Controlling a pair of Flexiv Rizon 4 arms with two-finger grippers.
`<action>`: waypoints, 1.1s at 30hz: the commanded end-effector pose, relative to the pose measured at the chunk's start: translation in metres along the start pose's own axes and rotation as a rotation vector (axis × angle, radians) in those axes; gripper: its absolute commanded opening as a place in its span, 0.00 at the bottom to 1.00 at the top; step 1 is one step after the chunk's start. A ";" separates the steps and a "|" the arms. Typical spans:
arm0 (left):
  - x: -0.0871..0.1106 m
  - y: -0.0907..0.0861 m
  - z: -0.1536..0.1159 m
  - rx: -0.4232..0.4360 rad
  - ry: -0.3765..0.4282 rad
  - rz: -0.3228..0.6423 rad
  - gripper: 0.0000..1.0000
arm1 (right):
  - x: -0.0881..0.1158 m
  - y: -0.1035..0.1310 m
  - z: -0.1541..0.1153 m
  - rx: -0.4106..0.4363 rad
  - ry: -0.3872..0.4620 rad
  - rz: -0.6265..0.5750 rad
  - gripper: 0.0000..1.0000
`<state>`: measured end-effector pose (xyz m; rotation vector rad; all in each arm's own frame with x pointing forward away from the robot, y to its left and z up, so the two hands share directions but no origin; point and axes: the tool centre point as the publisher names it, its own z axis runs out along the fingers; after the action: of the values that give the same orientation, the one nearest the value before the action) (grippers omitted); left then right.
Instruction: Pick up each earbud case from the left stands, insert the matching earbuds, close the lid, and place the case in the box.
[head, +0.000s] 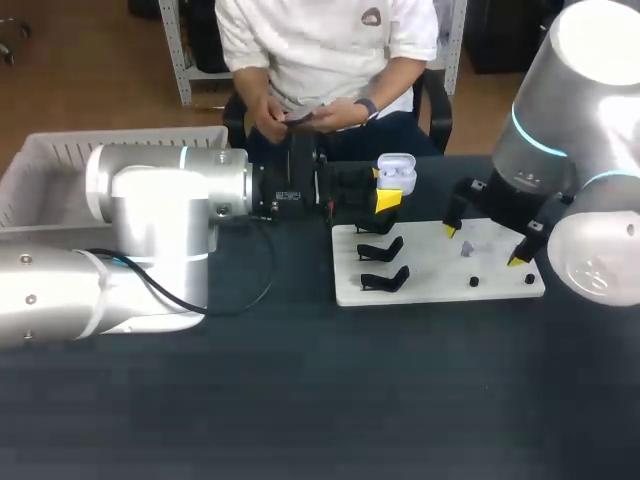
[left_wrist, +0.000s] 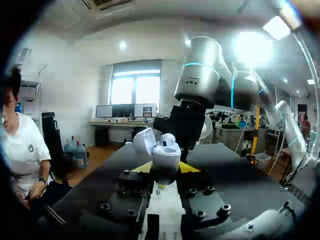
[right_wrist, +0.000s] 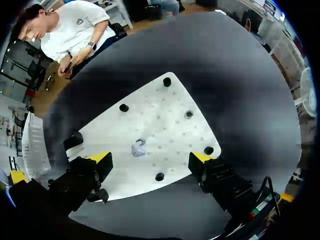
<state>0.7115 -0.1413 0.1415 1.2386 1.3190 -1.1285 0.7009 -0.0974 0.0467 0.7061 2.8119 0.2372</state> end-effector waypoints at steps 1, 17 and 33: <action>0.001 -0.001 0.000 -0.004 -0.005 0.002 0.00 | -0.001 0.006 0.005 0.011 0.006 0.000 1.00; 0.001 -0.001 0.000 -0.004 -0.005 0.002 0.00 | 0.001 0.008 0.015 0.016 0.030 0.016 0.89; 0.001 -0.001 0.000 -0.004 -0.005 0.002 0.00 | 0.005 0.013 0.022 0.005 0.046 0.015 0.46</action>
<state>0.7115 -0.1413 0.1415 1.2386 1.3190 -1.1285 0.7050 -0.0823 0.0313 0.7318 2.8513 0.2520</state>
